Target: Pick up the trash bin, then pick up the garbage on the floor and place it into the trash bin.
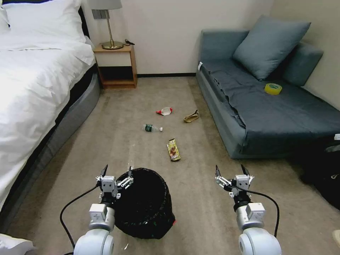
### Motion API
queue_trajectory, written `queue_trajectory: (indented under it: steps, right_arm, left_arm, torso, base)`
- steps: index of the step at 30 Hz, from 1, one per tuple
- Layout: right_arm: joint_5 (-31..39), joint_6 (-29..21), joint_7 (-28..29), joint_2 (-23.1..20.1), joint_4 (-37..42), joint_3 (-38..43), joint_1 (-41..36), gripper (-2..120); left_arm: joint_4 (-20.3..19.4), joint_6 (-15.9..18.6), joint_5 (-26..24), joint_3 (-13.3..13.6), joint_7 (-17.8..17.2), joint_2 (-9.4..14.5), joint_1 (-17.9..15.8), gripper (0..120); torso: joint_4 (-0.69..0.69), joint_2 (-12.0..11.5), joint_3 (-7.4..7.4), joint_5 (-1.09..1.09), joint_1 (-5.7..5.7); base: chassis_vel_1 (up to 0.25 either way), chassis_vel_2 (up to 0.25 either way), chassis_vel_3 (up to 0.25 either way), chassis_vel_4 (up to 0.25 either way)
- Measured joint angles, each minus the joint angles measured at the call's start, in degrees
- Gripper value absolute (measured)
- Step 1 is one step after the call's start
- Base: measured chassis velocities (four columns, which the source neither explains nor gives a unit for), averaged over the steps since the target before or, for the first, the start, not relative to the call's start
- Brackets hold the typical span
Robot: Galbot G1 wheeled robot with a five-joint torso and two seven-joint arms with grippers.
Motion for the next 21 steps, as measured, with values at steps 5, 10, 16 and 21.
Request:
queue_trajectory:
  steps: [5,10,16,21]
  right_arm:
    - [0.0,0.0,0.0,0.0,0.0,0.0,0.0,100]
    - [0.0,0.0,0.0,0.0,0.0,0.0,0.0,100]
    - [0.0,0.0,0.0,0.0,0.0,0.0,0.0,100]
    - [0.0,0.0,0.0,0.0,0.0,0.0,0.0,100]
  left_arm:
    - [0.0,0.0,0.0,0.0,0.0,0.0,0.0,100]
    - [0.0,0.0,0.0,0.0,0.0,0.0,0.0,100]
    - [0.0,0.0,0.0,0.0,0.0,0.0,0.0,100]
    - [0.0,0.0,0.0,0.0,0.0,0.0,0.0,100]
  torso:
    - [0.0,0.0,0.0,0.0,0.0]
    - [0.0,0.0,0.0,0.0,0.0]
    - [0.0,0.0,0.0,0.0,0.0]
    - [0.0,0.0,0.0,0.0,0.0]
  base:
    - [0.0,0.0,0.0,0.0]
    - [0.0,0.0,0.0,0.0]
    - [0.0,0.0,0.0,0.0]
    - [0.0,0.0,0.0,0.0]
